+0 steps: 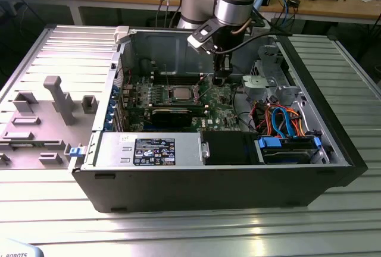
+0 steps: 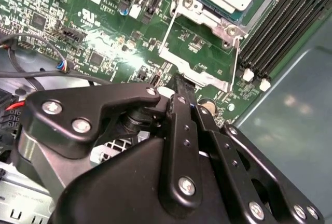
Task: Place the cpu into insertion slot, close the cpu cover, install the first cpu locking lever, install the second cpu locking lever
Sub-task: 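Close the cpu cover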
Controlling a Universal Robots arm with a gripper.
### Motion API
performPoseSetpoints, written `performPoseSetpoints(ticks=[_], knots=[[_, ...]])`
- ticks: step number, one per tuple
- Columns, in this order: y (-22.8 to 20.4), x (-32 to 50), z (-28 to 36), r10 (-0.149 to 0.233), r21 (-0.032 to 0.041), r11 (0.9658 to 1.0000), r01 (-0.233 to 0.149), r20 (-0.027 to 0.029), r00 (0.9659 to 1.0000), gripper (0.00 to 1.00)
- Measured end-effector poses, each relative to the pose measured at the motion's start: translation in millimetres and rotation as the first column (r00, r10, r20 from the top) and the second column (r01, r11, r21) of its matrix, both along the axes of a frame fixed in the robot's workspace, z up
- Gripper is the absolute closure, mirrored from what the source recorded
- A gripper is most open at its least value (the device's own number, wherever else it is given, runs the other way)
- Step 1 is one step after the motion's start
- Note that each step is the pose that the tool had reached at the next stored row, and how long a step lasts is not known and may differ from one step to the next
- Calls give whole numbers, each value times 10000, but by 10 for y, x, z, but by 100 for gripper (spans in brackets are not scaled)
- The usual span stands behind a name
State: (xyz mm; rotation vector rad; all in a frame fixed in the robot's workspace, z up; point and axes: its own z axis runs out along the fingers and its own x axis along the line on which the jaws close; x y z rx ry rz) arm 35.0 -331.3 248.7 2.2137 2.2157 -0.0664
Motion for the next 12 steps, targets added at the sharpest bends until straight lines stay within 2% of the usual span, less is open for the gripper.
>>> performPoseSetpoints(ticks=[12], knots=[[0, -15, 0, -1, 1, 10000, 1, 0, 10000, 89]])
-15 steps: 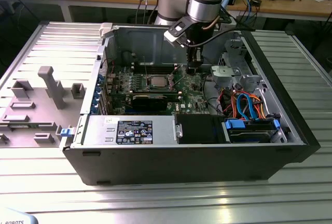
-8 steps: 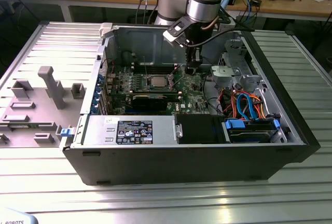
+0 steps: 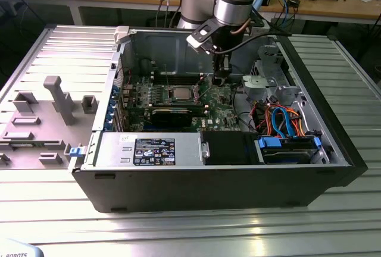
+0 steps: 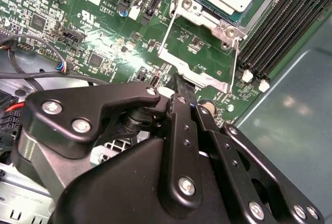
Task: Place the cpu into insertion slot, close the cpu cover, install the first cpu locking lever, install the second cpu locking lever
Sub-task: 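Close the cpu cover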
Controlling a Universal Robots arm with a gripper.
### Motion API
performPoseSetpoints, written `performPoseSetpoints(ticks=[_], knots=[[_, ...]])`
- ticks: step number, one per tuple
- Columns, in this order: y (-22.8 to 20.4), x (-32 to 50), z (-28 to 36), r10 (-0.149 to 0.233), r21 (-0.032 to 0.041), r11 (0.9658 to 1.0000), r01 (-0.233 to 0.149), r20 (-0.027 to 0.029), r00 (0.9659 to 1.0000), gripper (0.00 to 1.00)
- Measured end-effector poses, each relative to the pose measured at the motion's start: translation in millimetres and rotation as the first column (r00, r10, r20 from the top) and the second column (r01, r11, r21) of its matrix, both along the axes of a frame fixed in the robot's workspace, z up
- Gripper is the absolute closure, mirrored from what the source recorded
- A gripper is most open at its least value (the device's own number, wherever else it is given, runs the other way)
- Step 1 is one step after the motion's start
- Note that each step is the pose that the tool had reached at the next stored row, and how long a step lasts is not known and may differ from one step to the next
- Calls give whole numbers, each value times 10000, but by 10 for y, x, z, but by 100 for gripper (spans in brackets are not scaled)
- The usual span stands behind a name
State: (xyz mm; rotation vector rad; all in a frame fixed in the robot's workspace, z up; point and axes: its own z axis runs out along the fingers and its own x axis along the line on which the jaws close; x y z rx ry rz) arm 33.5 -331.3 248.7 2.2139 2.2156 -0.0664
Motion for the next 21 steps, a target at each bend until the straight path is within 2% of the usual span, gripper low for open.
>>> performPoseSetpoints(ticks=[10, 21], knots=[[0, -76, -1, 0, 0, 10000, 0, 0, 10000, 89], [0, -99, -2, -2, -1, 10000, 2, -1, 10000, 89]])
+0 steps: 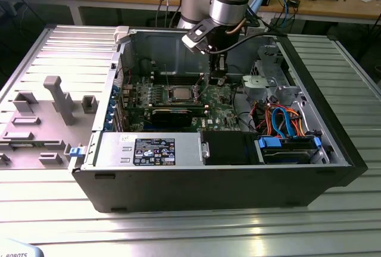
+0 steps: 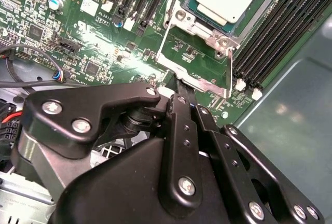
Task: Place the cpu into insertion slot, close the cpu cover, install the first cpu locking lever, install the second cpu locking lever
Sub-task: 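Close the cpu cover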
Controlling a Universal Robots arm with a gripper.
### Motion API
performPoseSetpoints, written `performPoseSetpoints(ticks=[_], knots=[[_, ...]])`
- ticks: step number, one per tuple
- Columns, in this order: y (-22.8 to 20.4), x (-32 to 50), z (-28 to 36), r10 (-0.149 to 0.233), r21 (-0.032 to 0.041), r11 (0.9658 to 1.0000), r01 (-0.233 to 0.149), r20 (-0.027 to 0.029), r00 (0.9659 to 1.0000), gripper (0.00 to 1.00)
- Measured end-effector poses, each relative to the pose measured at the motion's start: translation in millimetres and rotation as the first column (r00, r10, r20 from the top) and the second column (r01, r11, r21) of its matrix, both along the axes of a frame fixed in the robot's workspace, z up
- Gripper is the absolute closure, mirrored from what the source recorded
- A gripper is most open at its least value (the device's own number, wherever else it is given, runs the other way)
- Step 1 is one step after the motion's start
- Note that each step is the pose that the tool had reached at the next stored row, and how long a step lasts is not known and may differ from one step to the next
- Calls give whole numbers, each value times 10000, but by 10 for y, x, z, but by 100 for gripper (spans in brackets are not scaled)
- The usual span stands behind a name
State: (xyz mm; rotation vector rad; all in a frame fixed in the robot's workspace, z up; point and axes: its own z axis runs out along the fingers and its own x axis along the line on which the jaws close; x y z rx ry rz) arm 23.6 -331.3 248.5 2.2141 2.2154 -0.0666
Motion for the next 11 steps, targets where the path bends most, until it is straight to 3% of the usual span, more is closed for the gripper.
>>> performPoseSetpoints(ticks=[11], knots=[[0, -63, -2, 3, 1, 10000, -3, 0, 10000, 89]])
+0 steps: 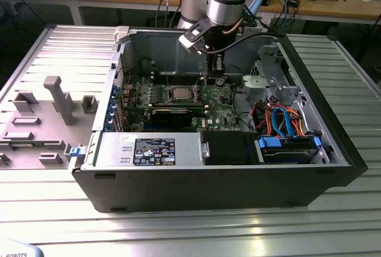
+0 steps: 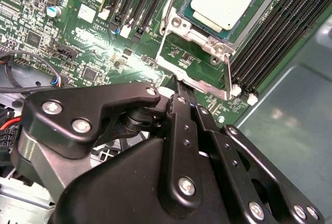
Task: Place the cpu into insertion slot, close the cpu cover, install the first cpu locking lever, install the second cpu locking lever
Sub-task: 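Close the cpu cover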
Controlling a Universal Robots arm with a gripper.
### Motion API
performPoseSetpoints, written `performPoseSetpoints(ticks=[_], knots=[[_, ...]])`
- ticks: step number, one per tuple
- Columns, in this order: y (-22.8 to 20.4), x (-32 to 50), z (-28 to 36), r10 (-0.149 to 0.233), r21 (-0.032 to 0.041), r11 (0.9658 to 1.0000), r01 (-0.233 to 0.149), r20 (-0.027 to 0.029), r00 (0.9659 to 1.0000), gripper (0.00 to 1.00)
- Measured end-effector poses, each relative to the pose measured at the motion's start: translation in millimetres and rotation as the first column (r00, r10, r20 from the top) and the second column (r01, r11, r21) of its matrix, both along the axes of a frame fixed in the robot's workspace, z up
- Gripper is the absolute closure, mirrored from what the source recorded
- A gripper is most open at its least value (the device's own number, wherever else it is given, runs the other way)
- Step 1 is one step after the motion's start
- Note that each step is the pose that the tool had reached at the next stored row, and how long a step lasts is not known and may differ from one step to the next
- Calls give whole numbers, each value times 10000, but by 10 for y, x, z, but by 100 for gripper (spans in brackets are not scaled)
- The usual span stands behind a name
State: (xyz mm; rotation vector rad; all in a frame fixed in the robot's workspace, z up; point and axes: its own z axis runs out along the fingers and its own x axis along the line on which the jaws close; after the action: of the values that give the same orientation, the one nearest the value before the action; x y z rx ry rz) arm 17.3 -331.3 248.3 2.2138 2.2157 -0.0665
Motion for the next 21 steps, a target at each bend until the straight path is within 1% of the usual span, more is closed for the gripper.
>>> performPoseSetpoints(ticks=[13, 16, 21], knots=[[0, -14, 0, 0, 0, 10000, 0, 0, 10000, 89], [0, -24, 0, 0, 0, 10000, 0, 1, 10000, 89], [0, -66, -1, -1, 1, 10000, 1, 1, 10000, 89]])
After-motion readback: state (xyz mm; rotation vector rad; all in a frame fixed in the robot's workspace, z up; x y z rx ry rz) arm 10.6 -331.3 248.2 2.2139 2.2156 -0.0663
